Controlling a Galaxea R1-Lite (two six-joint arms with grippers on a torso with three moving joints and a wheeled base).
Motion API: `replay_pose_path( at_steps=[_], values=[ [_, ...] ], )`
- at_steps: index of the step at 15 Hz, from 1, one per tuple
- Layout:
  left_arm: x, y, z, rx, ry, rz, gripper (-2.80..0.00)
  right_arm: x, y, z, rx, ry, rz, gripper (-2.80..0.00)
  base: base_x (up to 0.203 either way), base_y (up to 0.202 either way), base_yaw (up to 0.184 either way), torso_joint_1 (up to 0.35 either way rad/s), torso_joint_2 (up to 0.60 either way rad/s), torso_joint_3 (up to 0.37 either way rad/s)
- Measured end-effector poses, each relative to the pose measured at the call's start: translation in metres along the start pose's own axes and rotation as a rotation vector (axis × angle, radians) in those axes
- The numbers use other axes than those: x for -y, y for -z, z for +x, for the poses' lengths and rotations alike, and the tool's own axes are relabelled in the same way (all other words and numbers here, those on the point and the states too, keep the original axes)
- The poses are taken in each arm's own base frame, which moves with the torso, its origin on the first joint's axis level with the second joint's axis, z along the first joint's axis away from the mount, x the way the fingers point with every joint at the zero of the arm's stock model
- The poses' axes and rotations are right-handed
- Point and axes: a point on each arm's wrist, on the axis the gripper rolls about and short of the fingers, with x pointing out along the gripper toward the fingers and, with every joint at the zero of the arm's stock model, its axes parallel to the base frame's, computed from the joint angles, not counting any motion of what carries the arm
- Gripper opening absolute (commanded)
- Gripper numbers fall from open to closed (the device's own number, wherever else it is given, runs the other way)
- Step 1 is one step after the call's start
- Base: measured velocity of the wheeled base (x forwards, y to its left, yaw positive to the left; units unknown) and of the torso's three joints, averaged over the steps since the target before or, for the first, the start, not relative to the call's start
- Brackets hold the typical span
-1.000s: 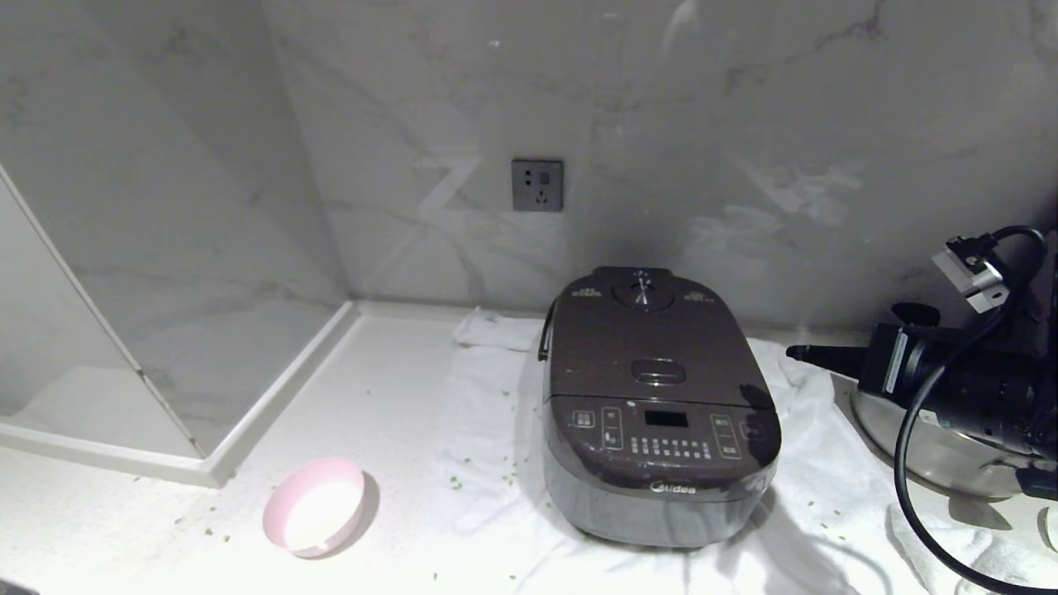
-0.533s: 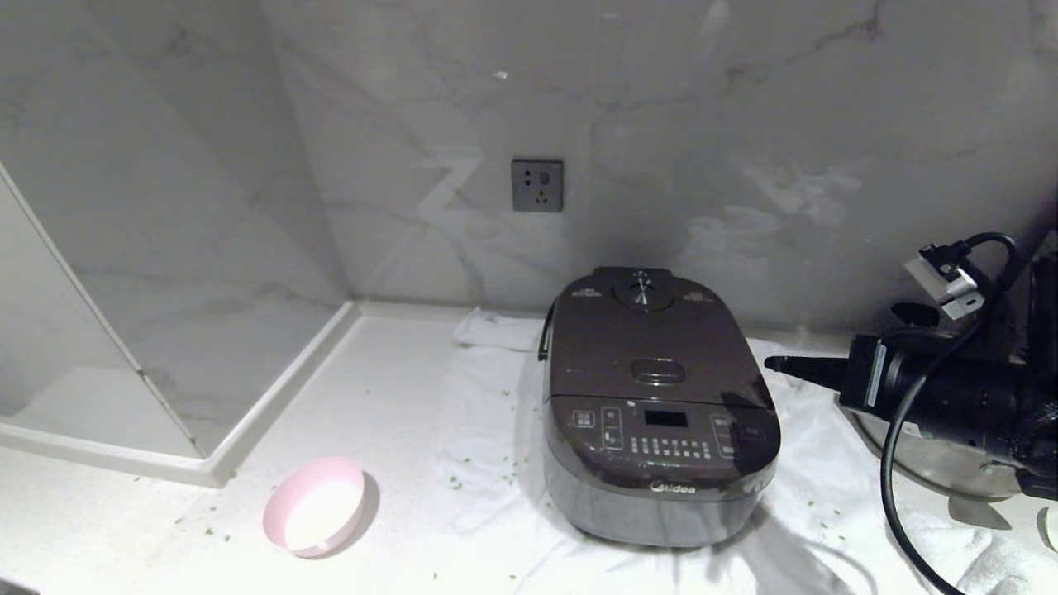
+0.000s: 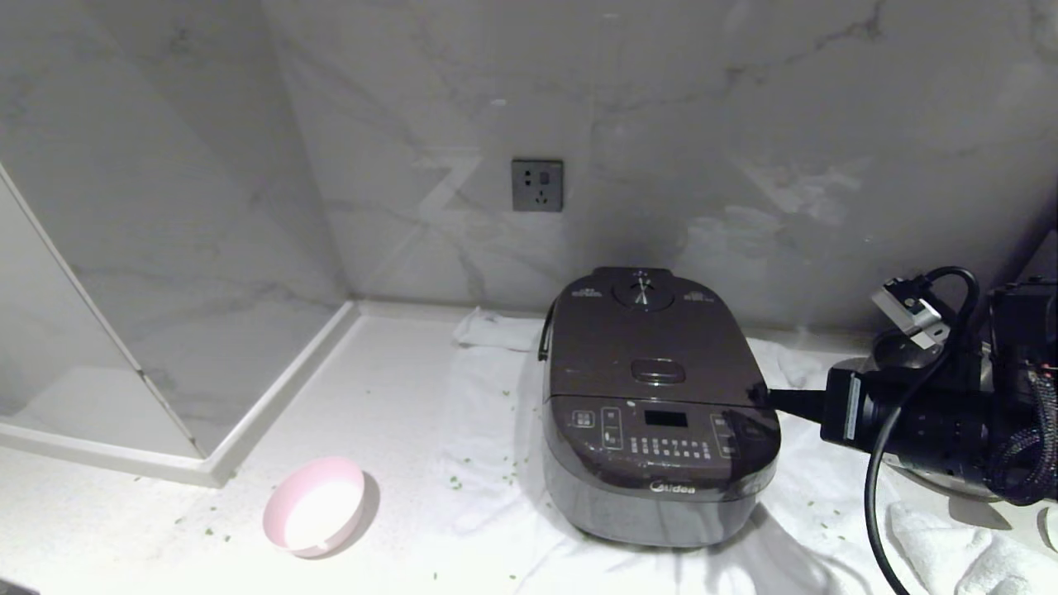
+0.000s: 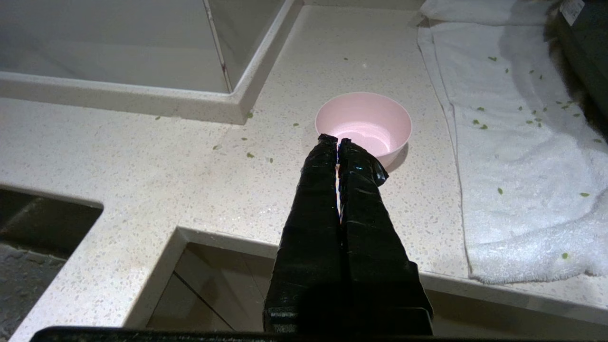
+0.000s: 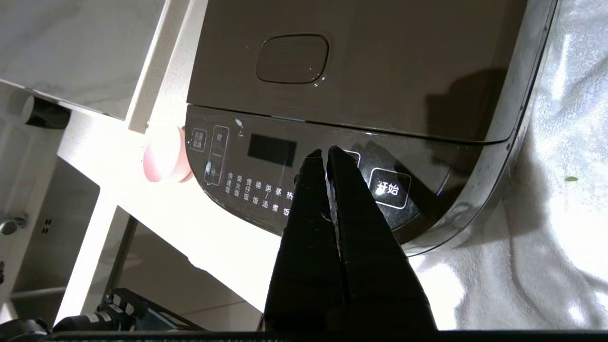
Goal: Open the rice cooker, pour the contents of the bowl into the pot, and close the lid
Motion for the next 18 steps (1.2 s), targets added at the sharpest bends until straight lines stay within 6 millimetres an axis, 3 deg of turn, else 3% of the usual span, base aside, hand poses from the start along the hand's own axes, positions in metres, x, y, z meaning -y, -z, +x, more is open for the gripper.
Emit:
replay_pose_path(
  at_steps=[13, 18],
  values=[
    [0.0, 0.001, 0.0, -0.002, 0.003, -0.014, -2.8, 0.002, 0.005, 0.033, -0.061, -0.011, 0.029, -2.8, 0.0, 0.0, 0.0, 0.0, 0.0, 0.0],
    [0.0, 0.001, 0.0, -0.002, 0.001, -0.016, -2.8, 0.006, 0.012, 0.032, -0.07, 0.019, 0.031, -2.8, 0.0, 0.0, 0.0, 0.0, 0.0, 0.0]
  ],
)
